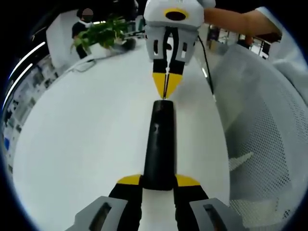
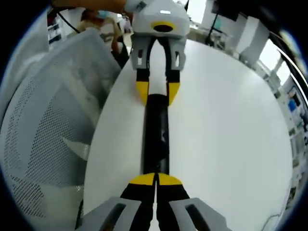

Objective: Press the specified remote control buttons in sequence, fully releasing each button before pressing the next.

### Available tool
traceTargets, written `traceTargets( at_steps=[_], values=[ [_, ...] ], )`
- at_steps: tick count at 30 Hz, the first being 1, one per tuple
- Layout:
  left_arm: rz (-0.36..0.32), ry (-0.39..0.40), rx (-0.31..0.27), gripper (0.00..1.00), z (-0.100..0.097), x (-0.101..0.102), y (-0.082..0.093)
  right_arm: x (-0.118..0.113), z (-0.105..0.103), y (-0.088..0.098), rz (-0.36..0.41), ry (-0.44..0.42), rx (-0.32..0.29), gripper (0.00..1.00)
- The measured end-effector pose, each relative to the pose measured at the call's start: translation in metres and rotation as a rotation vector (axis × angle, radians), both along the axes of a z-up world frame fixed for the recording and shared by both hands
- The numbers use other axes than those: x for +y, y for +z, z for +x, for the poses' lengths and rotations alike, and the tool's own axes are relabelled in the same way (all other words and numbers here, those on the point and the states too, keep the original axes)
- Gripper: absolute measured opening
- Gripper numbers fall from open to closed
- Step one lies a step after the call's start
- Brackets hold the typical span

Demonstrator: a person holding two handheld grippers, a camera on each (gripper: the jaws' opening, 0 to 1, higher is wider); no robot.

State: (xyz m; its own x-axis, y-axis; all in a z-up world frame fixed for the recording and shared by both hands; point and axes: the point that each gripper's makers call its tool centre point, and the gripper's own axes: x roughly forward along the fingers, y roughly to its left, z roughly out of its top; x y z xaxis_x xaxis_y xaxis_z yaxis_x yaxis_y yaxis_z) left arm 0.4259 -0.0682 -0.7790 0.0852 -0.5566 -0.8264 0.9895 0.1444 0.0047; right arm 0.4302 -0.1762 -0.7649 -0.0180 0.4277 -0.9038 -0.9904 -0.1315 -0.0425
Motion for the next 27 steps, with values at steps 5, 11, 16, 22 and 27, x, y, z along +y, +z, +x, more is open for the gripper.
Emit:
traceTargets(
  at_steps=[5,11,16,22,27],
  values=[
    [-0.001,0.0,0.0,0.23,0.0,-0.0002,-0.0001,0.0012,0.0006,-0.0001,-0.006,0.006,-0.001,0.0],
    [-0.001,0.0,0.0,0.23,-0.0001,-0.0005,-0.0002,0.0014,-0.0012,-0.0032,-0.026,0.015,0.004,0.0],
    [-0.001,0.001,-0.001,0.23,-0.0003,-0.0008,-0.0002,0.0014,-0.0015,-0.0039,-0.033,0.018,0.007,0.0],
    [-0.003,0.001,0.0,0.23,-0.0005,-0.001,-0.0001,0.0012,-0.0024,-0.0053,-0.044,0.028,0.009,0.0],
    [-0.006,0.003,0.0,0.24,-0.0007,-0.0011,0.0001,0.0011,-0.0024,-0.0056,-0.049,0.029,0.013,0.0]
  ],
)
